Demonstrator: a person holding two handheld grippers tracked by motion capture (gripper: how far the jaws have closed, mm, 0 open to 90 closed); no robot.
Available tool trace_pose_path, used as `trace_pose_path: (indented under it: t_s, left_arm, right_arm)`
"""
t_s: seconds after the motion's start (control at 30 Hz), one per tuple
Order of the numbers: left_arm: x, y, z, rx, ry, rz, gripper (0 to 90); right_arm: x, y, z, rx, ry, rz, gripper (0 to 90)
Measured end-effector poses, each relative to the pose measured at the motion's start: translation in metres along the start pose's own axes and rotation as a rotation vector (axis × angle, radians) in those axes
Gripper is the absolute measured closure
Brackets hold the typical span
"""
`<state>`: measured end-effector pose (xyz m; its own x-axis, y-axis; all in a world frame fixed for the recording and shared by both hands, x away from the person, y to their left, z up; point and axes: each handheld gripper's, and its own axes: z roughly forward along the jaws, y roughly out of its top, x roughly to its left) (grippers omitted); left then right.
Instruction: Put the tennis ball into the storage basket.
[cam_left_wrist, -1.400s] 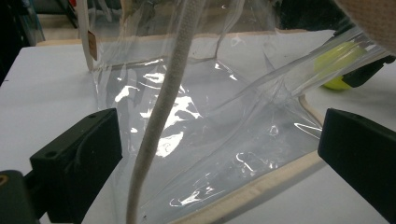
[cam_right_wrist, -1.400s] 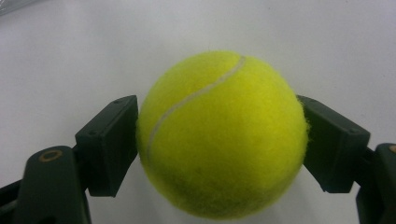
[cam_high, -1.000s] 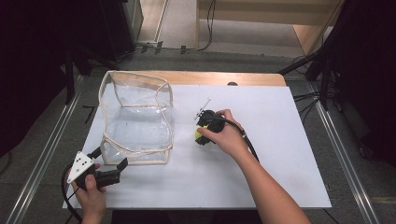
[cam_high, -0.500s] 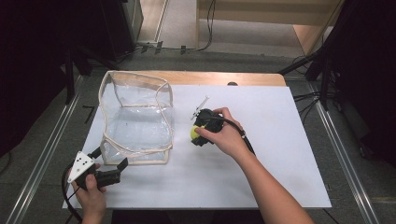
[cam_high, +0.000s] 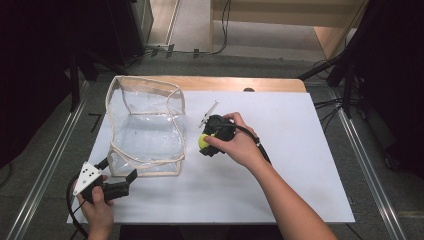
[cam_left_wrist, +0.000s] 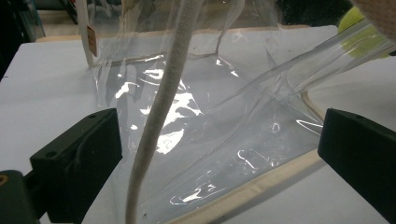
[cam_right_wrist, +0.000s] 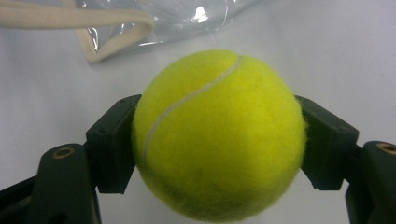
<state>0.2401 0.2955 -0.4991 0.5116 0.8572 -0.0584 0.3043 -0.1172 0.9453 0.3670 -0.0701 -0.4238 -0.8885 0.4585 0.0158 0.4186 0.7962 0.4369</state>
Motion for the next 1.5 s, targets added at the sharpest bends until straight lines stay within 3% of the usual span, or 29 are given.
trace_pose_path:
  t_s: [1.5]
  left_arm:
    - [0.0,0.0,0.0,0.004,-0.003,0.001,0.0]
  right_arm:
    - [0.025,0.037,-0.06,-0.083,-0.006,-0.09,22.7]
